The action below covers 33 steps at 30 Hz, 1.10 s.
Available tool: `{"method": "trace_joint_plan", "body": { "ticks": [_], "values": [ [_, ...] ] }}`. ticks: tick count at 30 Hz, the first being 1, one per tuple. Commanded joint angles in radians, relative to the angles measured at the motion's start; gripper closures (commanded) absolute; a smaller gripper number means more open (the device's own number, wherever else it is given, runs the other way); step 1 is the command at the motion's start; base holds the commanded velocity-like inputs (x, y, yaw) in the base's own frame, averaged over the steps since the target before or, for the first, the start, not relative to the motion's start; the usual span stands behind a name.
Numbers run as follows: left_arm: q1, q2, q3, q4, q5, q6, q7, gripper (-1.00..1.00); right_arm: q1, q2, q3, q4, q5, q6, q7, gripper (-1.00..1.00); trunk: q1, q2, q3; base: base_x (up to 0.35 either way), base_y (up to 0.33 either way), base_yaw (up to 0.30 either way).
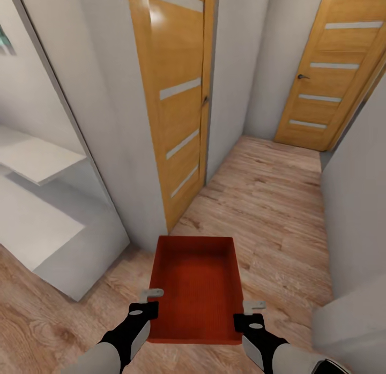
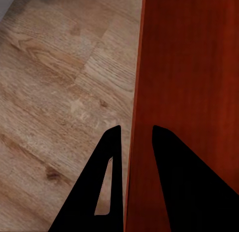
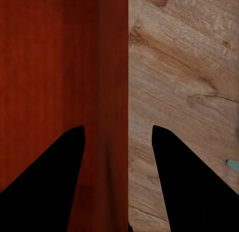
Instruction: Move the two storage containers from the living room to the garage. In the garage, place one container on the floor and stack the other container on top of it (either order is fine).
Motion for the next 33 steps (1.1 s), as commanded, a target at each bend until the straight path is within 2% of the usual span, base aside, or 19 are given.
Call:
{"method": "trace_joint_plan", "body": {
  "ticks": [1, 24, 33],
  "values": [
    [-0.001, 0.0, 0.021, -0.049, -0.014, 0.007, 0.006, 1.0, 0.0, 0.0, -0.001, 0.03, -0.018, -0.004, -0.002, 1.0, 0.001, -0.001, -0.001, 0.322, 0.034, 0.0],
    [-0.001, 0.0, 0.021, -0.051, -0.014, 0.007, 0.006, 1.0, 0.0, -0.001, -0.004, 0.029, -0.019, -0.005, -0.003, 1.0, 0.001, -0.001, -0.001, 0.322, 0.054, 0.0],
    [-0.001, 0.0, 0.021, -0.051, -0.014, 0.007, 0.006, 1.0, 0.0, -0.001, -0.004, 0.028, -0.019, -0.005, -0.002, 1.0, 0.001, -0.001, 0.001, 0.322, 0.067, -0.223]
  ]
}}
